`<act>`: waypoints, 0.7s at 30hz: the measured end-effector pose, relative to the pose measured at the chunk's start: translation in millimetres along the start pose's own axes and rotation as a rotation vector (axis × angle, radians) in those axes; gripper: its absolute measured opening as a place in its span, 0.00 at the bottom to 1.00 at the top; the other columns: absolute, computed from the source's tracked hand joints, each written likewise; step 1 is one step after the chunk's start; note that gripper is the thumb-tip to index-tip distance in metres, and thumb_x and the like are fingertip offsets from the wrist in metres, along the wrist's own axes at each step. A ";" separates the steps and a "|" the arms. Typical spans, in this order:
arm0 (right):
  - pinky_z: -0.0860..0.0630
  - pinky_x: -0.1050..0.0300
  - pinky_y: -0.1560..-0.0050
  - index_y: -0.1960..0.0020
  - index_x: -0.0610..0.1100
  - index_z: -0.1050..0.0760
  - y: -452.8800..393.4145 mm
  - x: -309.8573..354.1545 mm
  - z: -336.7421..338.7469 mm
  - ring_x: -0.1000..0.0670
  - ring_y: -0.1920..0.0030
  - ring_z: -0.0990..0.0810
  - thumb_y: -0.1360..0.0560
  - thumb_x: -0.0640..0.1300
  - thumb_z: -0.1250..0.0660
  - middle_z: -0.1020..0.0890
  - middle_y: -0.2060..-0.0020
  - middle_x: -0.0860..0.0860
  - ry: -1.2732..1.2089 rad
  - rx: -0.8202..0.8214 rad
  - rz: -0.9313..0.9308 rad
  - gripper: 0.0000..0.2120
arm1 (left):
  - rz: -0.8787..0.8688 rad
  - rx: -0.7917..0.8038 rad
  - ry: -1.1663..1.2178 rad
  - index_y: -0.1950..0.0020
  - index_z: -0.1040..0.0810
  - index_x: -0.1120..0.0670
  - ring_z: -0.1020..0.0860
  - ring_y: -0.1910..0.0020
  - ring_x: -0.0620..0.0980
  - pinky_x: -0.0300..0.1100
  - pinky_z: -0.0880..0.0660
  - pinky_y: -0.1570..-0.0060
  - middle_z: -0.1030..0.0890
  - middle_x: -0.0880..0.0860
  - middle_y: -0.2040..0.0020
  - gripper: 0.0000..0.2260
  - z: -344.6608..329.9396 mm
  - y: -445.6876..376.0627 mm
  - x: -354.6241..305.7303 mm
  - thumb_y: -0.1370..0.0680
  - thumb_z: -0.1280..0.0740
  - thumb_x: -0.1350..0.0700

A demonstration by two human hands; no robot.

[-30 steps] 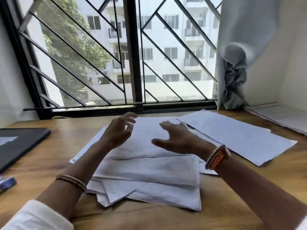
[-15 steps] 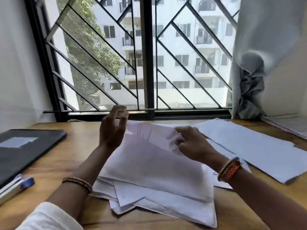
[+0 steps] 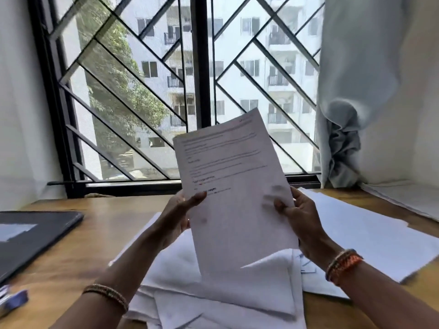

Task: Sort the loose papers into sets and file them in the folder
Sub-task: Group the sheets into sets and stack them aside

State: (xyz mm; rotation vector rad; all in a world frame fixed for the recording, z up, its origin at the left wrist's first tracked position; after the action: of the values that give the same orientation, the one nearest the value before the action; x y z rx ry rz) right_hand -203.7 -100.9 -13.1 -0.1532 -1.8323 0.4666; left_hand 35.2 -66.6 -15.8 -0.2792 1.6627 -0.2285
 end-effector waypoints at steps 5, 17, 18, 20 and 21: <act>0.23 0.60 0.70 0.54 0.44 0.20 -19.5 -22.5 5.5 0.53 0.68 0.17 0.26 0.33 0.32 0.16 0.65 0.50 0.107 -0.029 -0.106 0.07 | -0.029 -0.023 -0.160 0.46 0.19 0.57 0.17 0.57 0.50 0.39 0.22 0.63 0.15 0.52 0.54 0.13 -6.3 -26.7 18.6 0.30 0.26 0.60; 0.22 0.56 0.62 0.57 0.44 0.22 -107.2 -48.6 43.5 0.47 0.60 0.20 0.25 0.38 0.31 0.18 0.58 0.44 0.247 -0.168 -0.101 0.03 | 0.037 -0.101 -0.137 0.46 0.20 0.54 0.17 0.63 0.47 0.42 0.21 0.68 0.16 0.51 0.55 0.07 -5.2 -103.2 36.4 0.23 0.33 0.55; 0.22 0.55 0.60 0.58 0.45 0.22 -111.5 -50.6 45.6 0.46 0.60 0.20 0.25 0.38 0.31 0.17 0.58 0.45 0.260 -0.171 -0.090 0.04 | 0.036 -0.119 -0.142 0.46 0.20 0.55 0.17 0.63 0.46 0.41 0.22 0.69 0.17 0.52 0.55 0.08 -2.6 -105.6 36.9 0.22 0.34 0.55; 0.21 0.51 0.56 0.59 0.46 0.22 -117.8 -54.4 46.8 0.45 0.59 0.20 0.24 0.39 0.32 0.17 0.58 0.45 0.295 -0.168 -0.070 0.05 | 0.025 -0.152 -0.155 0.44 0.21 0.58 0.18 0.65 0.45 0.40 0.23 0.70 0.17 0.52 0.55 0.09 1.7 -110.7 38.9 0.22 0.34 0.56; 0.20 0.49 0.55 0.59 0.46 0.22 -120.1 -57.4 46.4 0.45 0.58 0.19 0.24 0.40 0.32 0.17 0.58 0.45 0.322 -0.165 -0.058 0.05 | 0.013 -0.172 -0.163 0.44 0.21 0.59 0.18 0.65 0.45 0.39 0.23 0.70 0.17 0.52 0.55 0.09 2.1 -112.2 41.0 0.22 0.34 0.55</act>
State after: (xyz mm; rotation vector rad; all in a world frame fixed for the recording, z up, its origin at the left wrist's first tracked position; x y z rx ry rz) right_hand -213.8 -240.7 -28.4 -0.2713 -1.5524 0.2333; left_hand 38.6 -186.0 -19.8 -0.4062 1.5240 -0.0514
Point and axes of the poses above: each hand's wrist, its own y-axis away from the middle knuckle, its own z-axis out of the back of the hand, x = y × z, the point moved 6 cm from there along -y, towards the middle knuckle
